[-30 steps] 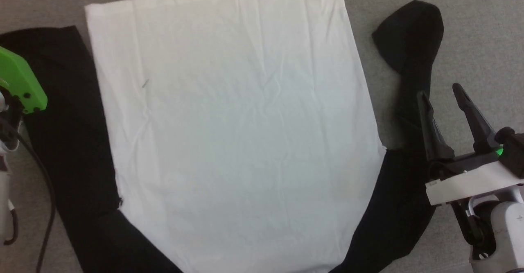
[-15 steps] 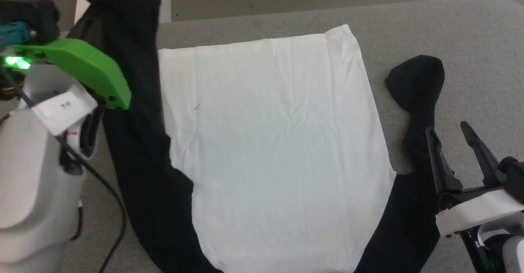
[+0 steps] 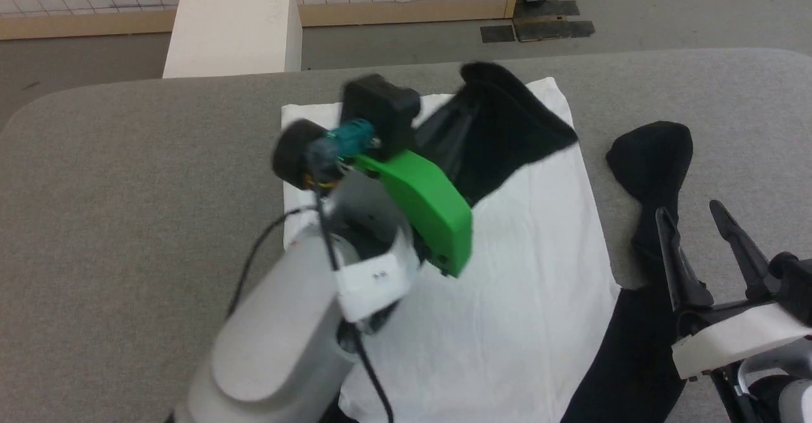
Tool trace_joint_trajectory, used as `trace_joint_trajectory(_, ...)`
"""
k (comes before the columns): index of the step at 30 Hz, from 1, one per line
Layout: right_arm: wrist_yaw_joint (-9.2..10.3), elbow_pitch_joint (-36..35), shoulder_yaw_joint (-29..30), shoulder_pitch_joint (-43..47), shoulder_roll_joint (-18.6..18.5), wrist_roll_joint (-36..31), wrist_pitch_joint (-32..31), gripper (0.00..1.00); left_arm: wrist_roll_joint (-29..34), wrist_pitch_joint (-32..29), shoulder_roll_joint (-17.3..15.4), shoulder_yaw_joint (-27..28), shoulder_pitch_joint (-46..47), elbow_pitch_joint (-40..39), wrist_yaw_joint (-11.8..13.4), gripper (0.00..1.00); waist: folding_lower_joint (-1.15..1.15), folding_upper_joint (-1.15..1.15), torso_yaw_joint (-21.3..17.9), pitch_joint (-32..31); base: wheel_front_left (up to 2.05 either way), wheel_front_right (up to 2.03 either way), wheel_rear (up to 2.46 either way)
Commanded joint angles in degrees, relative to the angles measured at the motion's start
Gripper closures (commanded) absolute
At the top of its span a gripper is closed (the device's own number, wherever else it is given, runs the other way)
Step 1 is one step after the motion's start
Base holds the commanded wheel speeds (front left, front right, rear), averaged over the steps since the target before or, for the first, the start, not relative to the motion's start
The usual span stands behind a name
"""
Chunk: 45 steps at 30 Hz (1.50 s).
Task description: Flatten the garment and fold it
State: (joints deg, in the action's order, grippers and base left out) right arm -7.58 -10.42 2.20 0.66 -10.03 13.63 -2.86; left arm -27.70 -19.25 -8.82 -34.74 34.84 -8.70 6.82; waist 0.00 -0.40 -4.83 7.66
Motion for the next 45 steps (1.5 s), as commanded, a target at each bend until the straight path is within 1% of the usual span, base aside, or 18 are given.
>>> trace_joint_trajectory(1,0.09,-0.39,0.06,0.89,0.16,-0.12,-0.23,0.00,-0.41,0.64,1.52,-1.84,-1.50,2.25,-0.73,1.00,0.00,0.40,-0.68,0.34,0.00,0.00,0.00)
trace_joint_trajectory(5,0.09,-0.56,-0.18,0.61,-0.03,0.13,-0.51,0.00,-1.67,1.72,4.46,-7.62,-3.37,10.51,-2.23,1.00,0.00,0.40,-2.03,1.17,0.00,0.00,0.00)
trace_joint_trajectory(9,0.09,-0.41,-0.51,0.19,-0.26,0.44,-0.57,0.00,-3.33,2.60,5.65,-12.79,-3.69,19.51,-3.53,1.00,0.00,0.40,-3.45,1.98,0.00,0.00,0.00)
trace_joint_trajectory(12,0.09,-0.08,-1.08,-0.25,-0.34,0.66,-0.40,0.00,-5.23,3.64,5.88,-15.72,-2.88,24.94,-3.68,1.00,0.00,0.40,-4.59,2.65,0.00,0.00,0.00)
trace_joint_trajectory(15,0.09,0.61,-1.92,-0.90,-0.31,1.04,-0.07,0.00,-8.17,4.67,5.91,-19.27,-0.98,29.02,-2.63,1.00,0.00,0.40,-5.92,3.30,0.00,0.00,0.00)
trace_joint_trajectory(19,0.09,1.56,-2.49,-1.64,-0.23,1.42,0.46,0.00,-11.54,3.89,5.92,-24.81,1.88,33.57,-2.56,1.00,0.00,0.40,-7.36,4.17,0.00,0.00,0.00)
trace_joint_trajectory(22,0.09,2.20,-2.73,-2.12,-0.18,1.60,0.90,0.00,-12.83,3.04,5.93,-28.98,3.82,36.86,-2.76,1.00,0.00,0.40,-8.25,4.80,0.00,0.00,0.00)
trace_joint_trajectory(24,0.09,2.59,-2.78,-2.43,-0.08,1.68,1.25,0.00,-13.79,2.12,5.93,-32.02,4.69,38.40,-3.80,1.00,0.00,0.40,-8.69,5.09,0.00,0.00,0.00)
trace_joint_trajectory(25,0.09,2.81,-2.79,-2.54,-0.05,1.70,1.42,0.00,-14.65,1.32,5.93,-33.48,4.88,39.09,-4.46,0.95,0.00,0.40,-8.83,5.16,0.00,0.00,0.00)
trace_joint_trajectory(26,0.09,2.99,-2.79,-2.59,-0.02,1.71,1.55,0.00,-15.25,0.51,5.93,-34.49,5.04,39.58,-5.03,0.63,0.00,0.40,-8.92,5.22,0.00,0.00,0.00)
trace_joint_trajectory(27,0.09,3.18,-2.78,-2.64,0.01,1.70,1.70,0.00,-15.87,-0.17,5.93,-35.34,5.25,39.98,-5.46,0.08,0.00,0.40,-8.98,5.27,0.00,0.00,0.00)
trace_joint_trajectory(28,0.09,3.32,-2.75,-2.66,0.02,1.69,1.82,0.00,-16.29,-0.30,5.93,-35.79,5.43,40.10,-5.63,0.00,0.00,0.40,-8.97,5.29,0.00,0.00,0.00)
trace_joint_trajectory(32,0.09,3.85,-2.27,-2.53,0.27,1.57,2.17,0.00,-18.56,0.53,5.93,-36.83,6.19,39.43,-6.35,0.00,0.00,0.40,-8.24,4.97,0.00,0.00,0.00)
trace_joint_trajectory(34,0.09,3.96,-2.15,-2.47,0.36,1.46,2.20,0.00,-20.30,2.42,5.93,-36.31,6.95,38.38,-5.80,0.00,0.00,0.40,-7.61,4.58,0.00,0.00,0.00)
trace_joint_trajectory(40,0.09,3.50,-1.65,-2.04,0.32,1.06,1.84,0.00,-24.36,11.22,5.93,-32.29,10.10,34.52,-2.13,0.00,0.00,0.40,-5.22,2.96,0.00,0.00,0.00)
trace_joint_trajectory(41,0.09,3.38,-1.52,-1.98,0.28,1.03,1.78,0.00,-24.49,12.18,5.93,-31.73,10.39,34.34,-1.61,0.00,0.00,0.40,-4.93,2.81,0.00,0.00,0.00)
trace_joint_trajectory(43,0.09,2.95,-1.04,-1.84,0.07,0.89,1.55,0.00,-24.33,16.17,5.93,-29.33,11.14,34.25,0.04,0.00,0.00,0.40,-4.05,2.36,0.00,0.00,0.00)
trace_joint_trajectory(45,0.09,2.61,-0.67,-1.87,-0.12,0.78,1.33,0.00,-23.63,20.69,5.05,-26.78,11.41,33.94,1.58,0.00,0.00,0.40,-3.51,2.09,0.00,0.00,0.00)
